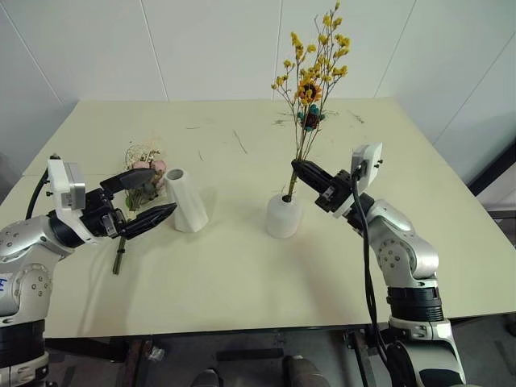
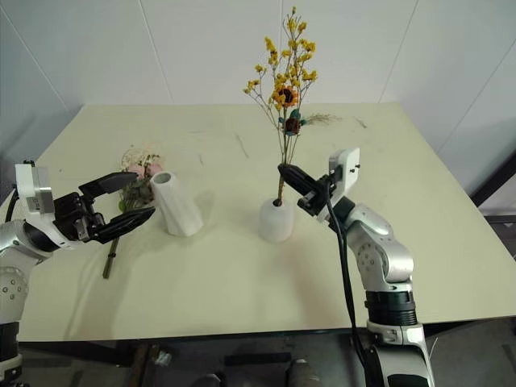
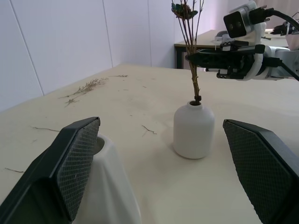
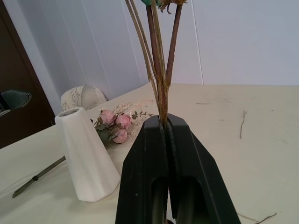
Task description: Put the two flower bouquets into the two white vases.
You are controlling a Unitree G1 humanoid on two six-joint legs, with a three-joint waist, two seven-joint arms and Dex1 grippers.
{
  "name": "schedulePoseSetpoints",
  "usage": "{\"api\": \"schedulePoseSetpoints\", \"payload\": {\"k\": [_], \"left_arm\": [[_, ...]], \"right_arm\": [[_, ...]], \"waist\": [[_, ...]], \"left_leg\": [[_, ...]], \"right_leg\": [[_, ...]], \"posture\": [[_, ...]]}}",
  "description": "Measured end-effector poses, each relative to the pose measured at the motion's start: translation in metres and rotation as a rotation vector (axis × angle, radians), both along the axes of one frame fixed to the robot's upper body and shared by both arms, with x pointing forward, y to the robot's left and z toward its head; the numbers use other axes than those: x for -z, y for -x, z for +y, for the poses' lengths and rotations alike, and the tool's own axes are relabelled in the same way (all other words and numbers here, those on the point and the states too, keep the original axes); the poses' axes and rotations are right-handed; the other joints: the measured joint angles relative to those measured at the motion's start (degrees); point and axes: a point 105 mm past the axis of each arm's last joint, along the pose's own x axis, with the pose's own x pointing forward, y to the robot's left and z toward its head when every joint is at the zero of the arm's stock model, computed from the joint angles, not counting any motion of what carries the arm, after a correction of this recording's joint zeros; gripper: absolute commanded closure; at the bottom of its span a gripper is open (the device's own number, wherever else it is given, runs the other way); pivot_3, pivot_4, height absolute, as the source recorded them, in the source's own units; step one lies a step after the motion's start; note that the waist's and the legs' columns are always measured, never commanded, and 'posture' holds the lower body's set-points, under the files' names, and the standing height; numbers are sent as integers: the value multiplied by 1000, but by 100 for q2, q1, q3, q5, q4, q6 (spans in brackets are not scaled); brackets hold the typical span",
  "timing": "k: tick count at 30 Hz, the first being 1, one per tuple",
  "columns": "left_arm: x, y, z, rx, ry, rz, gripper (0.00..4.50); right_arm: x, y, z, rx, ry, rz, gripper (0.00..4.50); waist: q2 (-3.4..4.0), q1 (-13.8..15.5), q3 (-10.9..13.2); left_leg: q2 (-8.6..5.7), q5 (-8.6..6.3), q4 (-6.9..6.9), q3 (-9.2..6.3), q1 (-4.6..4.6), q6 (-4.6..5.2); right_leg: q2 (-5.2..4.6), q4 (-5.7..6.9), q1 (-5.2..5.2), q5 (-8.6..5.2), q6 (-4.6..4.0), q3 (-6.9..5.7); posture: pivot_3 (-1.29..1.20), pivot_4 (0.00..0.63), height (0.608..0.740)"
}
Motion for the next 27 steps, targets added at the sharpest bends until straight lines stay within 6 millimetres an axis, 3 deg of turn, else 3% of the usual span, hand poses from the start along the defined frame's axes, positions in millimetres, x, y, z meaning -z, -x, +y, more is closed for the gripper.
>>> {"api": "schedulePoseSetpoints", "payload": {"k": [7, 18, 22, 27], "left_arm": [[0, 0, 0, -1, 5, -1, 0], [-1, -1, -1, -10, 6, -5, 0], [-1, 1, -2, -10, 1, -10, 0], [2, 3, 0, -20, -2, -3, 0]], "right_arm": [[16, -5, 4, 32, -1, 0, 4480], [19, -6, 8, 41, 11, -41, 4480], [26, -3, 11, 26, 55, -67, 3512], [37, 5, 8, 8, 103, -80, 1704]], "waist": [[0, -5, 0], [0, -2, 0], [0, -1, 0], [0, 1, 0]], "left_leg": [[0, 0, 0, 0, 0, 0], [0, 0, 0, 0, 0, 0], [0, 0, -1, 0, 0, 0], [0, -1, -1, 0, 0, -1]], "right_leg": [[0, 0, 0, 0, 0, 0], [0, 0, 0, 0, 0, 0], [0, -2, 0, 0, 0, 0], [0, -2, 0, 0, 0, 0]], "posture": [[0, 150, 740], [0, 150, 740], [0, 150, 740], [0, 150, 740]]}}
